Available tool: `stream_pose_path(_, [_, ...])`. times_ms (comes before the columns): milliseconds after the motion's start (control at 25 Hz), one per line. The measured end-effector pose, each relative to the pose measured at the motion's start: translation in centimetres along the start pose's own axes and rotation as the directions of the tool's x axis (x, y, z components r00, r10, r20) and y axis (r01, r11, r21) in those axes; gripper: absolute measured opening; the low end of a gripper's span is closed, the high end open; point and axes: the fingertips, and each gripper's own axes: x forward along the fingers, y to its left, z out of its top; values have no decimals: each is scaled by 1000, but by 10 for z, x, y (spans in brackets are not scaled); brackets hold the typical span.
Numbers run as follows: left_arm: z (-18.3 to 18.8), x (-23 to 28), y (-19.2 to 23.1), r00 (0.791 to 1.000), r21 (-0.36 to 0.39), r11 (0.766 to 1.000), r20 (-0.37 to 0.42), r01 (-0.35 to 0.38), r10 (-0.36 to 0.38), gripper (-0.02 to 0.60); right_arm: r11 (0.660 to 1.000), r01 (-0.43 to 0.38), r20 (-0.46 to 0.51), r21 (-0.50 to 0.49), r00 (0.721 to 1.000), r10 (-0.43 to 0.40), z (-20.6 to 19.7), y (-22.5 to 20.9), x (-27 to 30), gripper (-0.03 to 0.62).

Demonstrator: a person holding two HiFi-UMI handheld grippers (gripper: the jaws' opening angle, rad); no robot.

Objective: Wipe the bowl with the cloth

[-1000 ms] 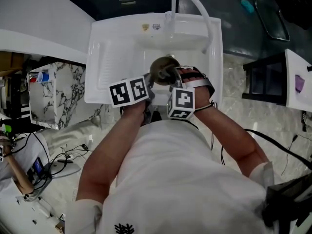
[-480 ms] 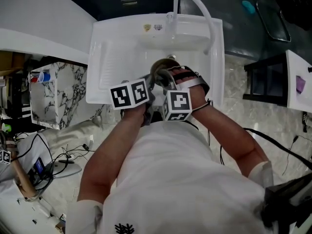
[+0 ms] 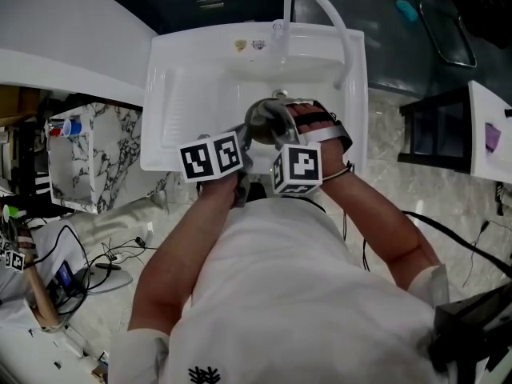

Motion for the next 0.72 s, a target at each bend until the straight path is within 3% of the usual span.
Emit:
stream_pose_path(360, [12, -3, 4, 999, -6, 1000, 52, -3, 3, 11, 996, -69, -21, 64, 997, 70, -23, 24, -11, 43])
stream_pose_path(560, [17, -5, 6, 997, -24, 1000, 82, 12, -10, 11, 984, -123, 55, 132, 992, 116, -14, 36, -18, 43])
stream_pose_path(720, [21, -8, 9, 993, -55, 998, 112, 37, -31, 11, 962, -191, 178, 195, 972, 156, 2, 41, -29, 43])
